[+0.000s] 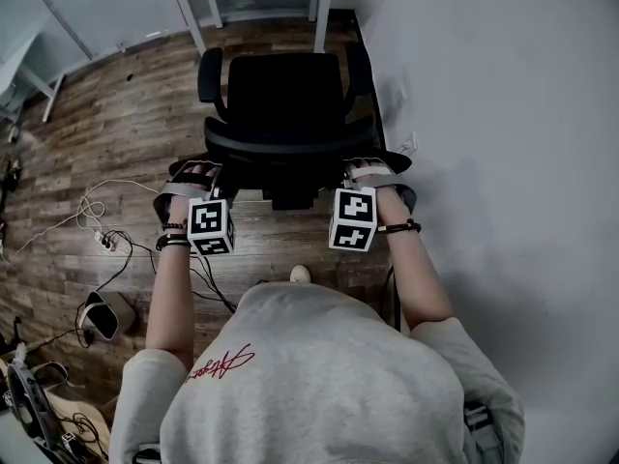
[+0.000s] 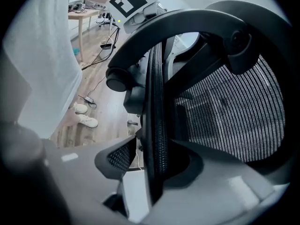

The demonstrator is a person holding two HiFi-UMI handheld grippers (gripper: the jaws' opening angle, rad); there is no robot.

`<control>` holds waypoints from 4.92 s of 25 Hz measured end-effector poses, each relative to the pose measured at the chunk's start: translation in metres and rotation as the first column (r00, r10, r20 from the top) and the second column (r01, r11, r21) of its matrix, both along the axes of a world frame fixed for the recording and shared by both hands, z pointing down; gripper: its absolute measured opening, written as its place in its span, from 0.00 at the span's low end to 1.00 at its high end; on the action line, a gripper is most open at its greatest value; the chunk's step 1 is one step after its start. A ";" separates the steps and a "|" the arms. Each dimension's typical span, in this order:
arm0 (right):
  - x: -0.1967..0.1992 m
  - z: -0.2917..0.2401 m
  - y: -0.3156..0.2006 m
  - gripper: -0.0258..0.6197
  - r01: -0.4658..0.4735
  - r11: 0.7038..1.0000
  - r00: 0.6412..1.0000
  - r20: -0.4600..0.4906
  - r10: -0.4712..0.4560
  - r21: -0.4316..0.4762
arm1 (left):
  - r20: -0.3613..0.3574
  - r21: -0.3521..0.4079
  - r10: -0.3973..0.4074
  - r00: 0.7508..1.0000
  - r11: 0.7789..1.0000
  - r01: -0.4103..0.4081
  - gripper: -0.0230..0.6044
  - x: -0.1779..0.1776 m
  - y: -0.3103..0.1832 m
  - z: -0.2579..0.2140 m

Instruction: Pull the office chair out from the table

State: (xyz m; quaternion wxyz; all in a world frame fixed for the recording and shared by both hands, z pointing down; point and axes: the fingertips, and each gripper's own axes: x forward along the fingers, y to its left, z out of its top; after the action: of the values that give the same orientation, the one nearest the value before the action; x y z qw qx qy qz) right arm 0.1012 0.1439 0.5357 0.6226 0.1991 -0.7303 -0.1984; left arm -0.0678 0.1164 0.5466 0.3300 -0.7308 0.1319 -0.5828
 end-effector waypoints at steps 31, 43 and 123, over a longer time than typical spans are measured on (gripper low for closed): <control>-0.002 -0.002 0.012 0.47 -0.002 0.979 0.998 0.066 0.016 -0.203 | 0.035 -0.307 -0.015 0.999 0.951 0.025 0.60 -0.004 0.023 0.009; -0.009 -0.017 0.010 0.50 -0.010 0.979 0.995 0.092 0.029 -0.203 | 0.023 -0.300 -0.028 0.999 0.953 0.033 0.61 -0.003 0.020 0.003; -0.034 -0.193 0.022 0.04 -0.155 0.983 0.482 0.876 -0.013 0.100 | -0.833 -0.055 -0.091 0.546 0.995 0.082 0.20 0.058 0.051 -0.192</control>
State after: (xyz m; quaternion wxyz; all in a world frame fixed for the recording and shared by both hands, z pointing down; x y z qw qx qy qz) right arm 0.0669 0.1663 0.3424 0.1548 0.3531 -0.9168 -0.1036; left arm -0.0097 0.1670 0.3544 0.1955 -0.9137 0.3057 -0.1829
